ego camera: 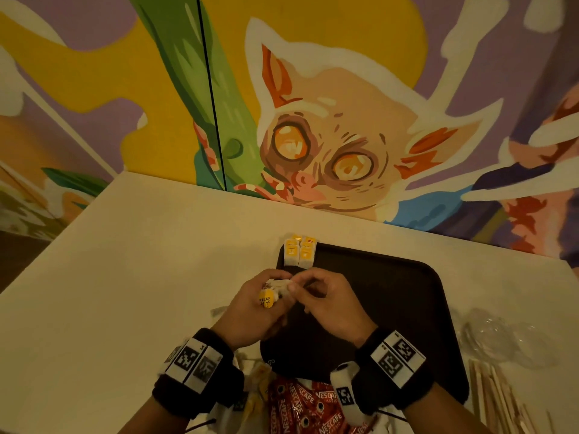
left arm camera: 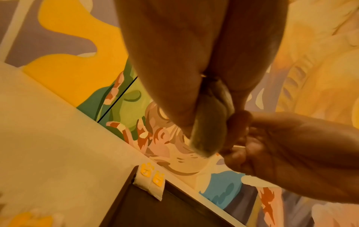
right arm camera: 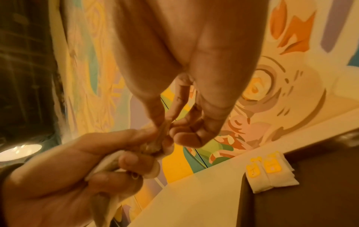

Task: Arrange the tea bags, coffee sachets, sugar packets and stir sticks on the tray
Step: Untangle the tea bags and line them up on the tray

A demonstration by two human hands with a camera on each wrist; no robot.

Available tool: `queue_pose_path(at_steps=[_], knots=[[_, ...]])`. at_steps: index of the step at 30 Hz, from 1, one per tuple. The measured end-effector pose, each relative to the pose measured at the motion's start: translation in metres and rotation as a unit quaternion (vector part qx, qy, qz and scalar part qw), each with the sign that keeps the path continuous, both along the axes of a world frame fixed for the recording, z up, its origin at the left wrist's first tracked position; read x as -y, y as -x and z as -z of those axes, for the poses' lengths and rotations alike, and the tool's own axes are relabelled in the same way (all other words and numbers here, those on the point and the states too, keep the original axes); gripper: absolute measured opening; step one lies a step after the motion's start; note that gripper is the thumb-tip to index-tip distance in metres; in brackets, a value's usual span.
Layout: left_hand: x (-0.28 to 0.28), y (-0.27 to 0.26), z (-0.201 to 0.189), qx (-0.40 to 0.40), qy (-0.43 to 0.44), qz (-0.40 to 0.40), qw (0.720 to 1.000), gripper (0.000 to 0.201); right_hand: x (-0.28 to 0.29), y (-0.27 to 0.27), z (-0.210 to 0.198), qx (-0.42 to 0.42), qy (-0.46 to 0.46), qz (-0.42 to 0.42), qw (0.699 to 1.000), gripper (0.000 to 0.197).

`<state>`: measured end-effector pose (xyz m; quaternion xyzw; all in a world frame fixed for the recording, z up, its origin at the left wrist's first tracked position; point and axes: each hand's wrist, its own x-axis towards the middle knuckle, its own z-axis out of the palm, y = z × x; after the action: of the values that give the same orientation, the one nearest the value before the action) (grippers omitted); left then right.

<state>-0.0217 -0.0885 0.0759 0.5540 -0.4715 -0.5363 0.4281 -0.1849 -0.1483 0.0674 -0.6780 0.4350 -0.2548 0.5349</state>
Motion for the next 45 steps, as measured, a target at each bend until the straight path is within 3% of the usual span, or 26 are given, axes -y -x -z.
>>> queue_pose_path(at_steps=[3,10,16,19,25,30,33,35,38,45], knots=[[-0.006,-0.002,0.002,-0.012,-0.004,-0.013,1.000,0.013,-0.007,0.001,-0.001,0.050,-0.027,0.048,0.997,0.007],[-0.005,-0.002,0.005,-0.103,-0.052,-0.125,0.985,0.015,-0.018,0.001,0.001,0.151,-0.029,0.145,0.977,0.006],[0.003,0.005,0.000,-0.129,-0.035,-0.123,0.983,0.023,-0.024,-0.003,0.008,0.139,0.129,0.133,0.973,0.020],[0.007,0.007,-0.001,-0.124,-0.009,-0.132,0.983,0.025,-0.027,-0.006,0.010,0.110,0.195,0.121,0.967,0.017],[0.008,0.009,-0.003,-0.060,0.032,-0.158,0.985,0.009,-0.029,-0.004,0.018,0.053,0.244,0.095,0.964,0.008],[0.008,0.001,0.000,0.115,0.107,-0.120,0.980,0.009,-0.028,0.001,0.004,0.047,0.218,0.111,0.968,0.012],[0.007,-0.003,-0.004,0.193,0.147,-0.067,0.968,0.006,-0.021,0.004,-0.010,0.041,0.217,0.101,0.970,0.024],[0.007,-0.004,-0.008,0.217,0.170,-0.046,0.960,0.008,-0.015,0.006,-0.018,0.019,0.203,0.062,0.977,0.030],[0.009,-0.005,-0.010,0.243,0.192,-0.027,0.951,0.010,-0.009,0.007,-0.025,-0.021,0.190,0.013,0.981,0.024],[0.010,-0.006,-0.008,0.278,0.204,-0.016,0.938,0.010,-0.008,0.009,-0.033,-0.002,0.164,0.035,0.986,0.010]])
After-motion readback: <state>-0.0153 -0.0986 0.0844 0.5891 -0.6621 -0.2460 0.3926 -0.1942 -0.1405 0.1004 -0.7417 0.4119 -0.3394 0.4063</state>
